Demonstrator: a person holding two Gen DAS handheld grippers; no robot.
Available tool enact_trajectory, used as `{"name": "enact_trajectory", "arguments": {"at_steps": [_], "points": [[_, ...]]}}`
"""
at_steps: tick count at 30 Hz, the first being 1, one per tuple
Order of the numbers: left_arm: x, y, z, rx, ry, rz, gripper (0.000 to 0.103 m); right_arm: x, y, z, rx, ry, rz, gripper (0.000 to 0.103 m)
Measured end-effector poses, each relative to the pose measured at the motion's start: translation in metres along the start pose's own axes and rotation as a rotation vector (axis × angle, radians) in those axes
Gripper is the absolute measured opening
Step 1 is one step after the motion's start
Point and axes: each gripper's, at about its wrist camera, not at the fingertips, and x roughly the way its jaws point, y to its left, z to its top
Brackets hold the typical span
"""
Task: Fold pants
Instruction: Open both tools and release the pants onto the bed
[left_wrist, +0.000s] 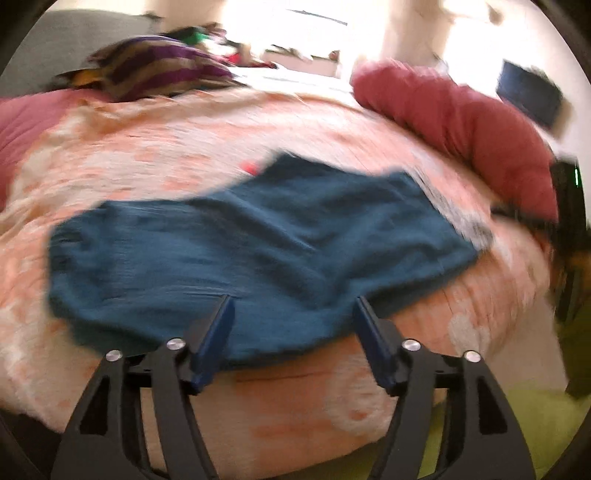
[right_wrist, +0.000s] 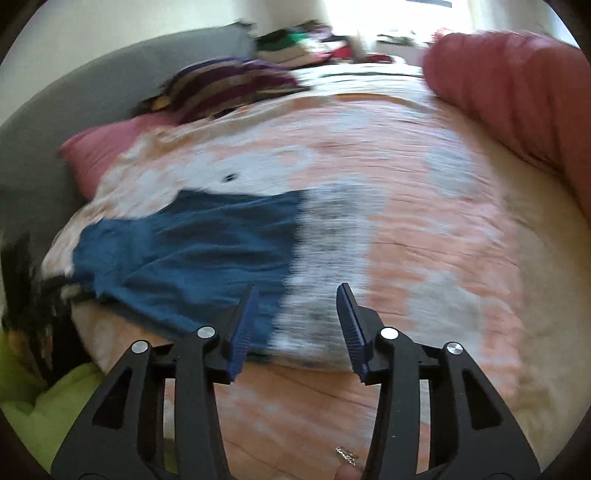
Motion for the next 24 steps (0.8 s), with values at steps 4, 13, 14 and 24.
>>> {"name": "enact_trajectory", "arguments": {"at_steps": [4, 13, 14, 24], "points": [[-0.031, 0.057, 0.005, -0.201, -0.066, 0.112, 0.077, 0.026, 0.029, -0.001, -0.075, 0.044, 0.045, 0.039], [-0.027, 0.13, -0.001, -0.528, -0.054, 0.222, 0.095, 0.041, 0.029, -0.009, -0.09, 0.086, 0.047, 0.045], [-0.022, 0.13, 0.0, -0.527, -0.049, 0.22, 0.093, 0.042, 0.029, -0.01, -0.088, 0.093, 0.047, 0.046], [-0.017, 0.139, 0.007, -0.475, -0.063, 0.29, 0.026, 0.053, 0.02, -0.024, -0.059, 0.162, 0.036, 0.046]]}}
